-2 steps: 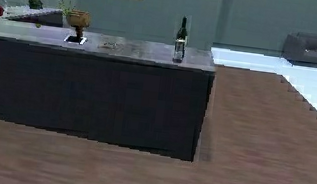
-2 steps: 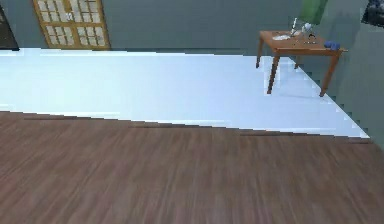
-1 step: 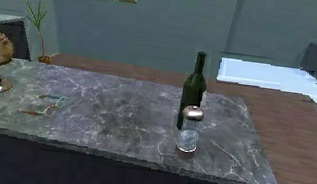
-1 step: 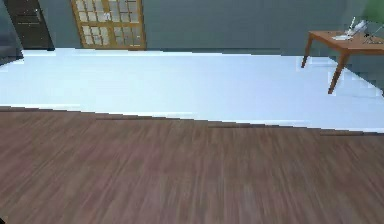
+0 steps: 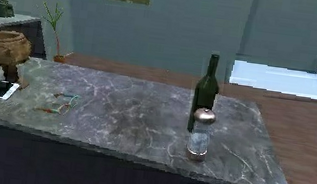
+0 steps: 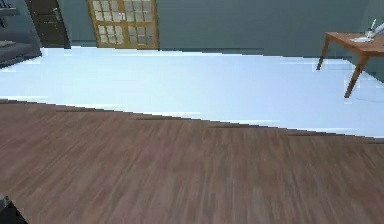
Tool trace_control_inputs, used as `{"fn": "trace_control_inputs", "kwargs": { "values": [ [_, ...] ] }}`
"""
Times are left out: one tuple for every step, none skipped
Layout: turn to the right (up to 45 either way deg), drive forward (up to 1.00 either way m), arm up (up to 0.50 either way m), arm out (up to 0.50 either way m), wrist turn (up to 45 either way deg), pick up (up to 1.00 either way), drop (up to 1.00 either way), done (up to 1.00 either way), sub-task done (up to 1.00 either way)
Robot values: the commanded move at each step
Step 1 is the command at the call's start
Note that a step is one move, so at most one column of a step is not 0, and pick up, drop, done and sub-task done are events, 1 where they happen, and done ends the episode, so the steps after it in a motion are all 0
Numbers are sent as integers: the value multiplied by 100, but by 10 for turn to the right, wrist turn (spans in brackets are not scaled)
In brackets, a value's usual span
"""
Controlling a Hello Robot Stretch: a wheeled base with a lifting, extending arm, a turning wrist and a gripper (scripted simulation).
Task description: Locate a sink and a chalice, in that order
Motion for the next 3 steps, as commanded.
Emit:
{"fn": "trace_control_inputs", "kwargs": {
  "values": [
    [0,15,0,0,0,0,0,0,0],
    [-420,0,0,0,0,0,0,0,0],
    [0,0,0,0,0,0,0,100,0]
  ]
}}
